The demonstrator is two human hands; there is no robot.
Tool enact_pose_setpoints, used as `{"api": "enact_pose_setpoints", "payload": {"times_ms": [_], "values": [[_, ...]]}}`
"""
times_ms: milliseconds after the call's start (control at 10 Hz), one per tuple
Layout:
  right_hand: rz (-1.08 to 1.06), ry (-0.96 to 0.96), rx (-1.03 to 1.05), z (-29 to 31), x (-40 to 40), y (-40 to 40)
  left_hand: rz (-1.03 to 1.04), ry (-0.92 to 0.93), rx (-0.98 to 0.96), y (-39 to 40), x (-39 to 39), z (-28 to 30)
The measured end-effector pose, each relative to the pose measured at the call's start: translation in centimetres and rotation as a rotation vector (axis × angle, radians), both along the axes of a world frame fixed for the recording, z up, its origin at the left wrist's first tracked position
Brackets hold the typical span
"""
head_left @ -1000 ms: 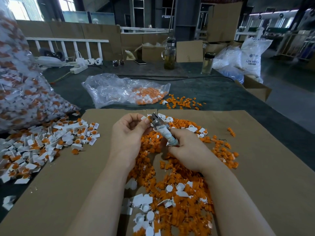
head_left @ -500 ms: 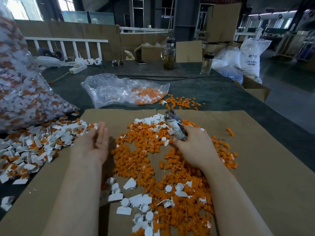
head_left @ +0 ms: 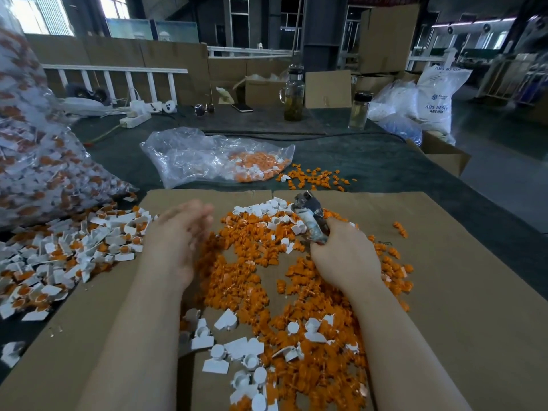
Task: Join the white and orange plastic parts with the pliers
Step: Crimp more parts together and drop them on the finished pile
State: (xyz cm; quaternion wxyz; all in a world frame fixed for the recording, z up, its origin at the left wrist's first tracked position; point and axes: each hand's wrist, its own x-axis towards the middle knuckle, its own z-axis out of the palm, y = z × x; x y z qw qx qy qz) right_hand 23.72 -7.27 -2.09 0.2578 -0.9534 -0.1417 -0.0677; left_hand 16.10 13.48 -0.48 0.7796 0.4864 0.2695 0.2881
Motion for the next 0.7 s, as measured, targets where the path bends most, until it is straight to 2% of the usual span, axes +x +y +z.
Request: {"api": "enact_pose_setpoints", "payload": {"times_ms": [100,200,300,500,700], "values": [[-0.026,-0.011,-0.023,0.0,-0.2,0.1,-0.176,0.215,0.516,-2.4,0.7,-0.1],[-0.021,0.039,-0.120,-0.2,-0.1,0.3,-0.348,0.412,1.233,-3.6,1.7,-1.6],[0.021,0.067,-0.134,-0.5,0.1,0.6,-0.463,0.504,1.536,-4.9,2.1,-2.3],[0.128,0.134,-0.064,-0.9,0.6,0.7,-0.493,0.508,1.665,-5.3,2.5,-3.7],[0.121,0.111,-0.005,-0.8,0.8,0.5,-0.400,0.576,1.625,-5.1,2.2,-3.3]]}}
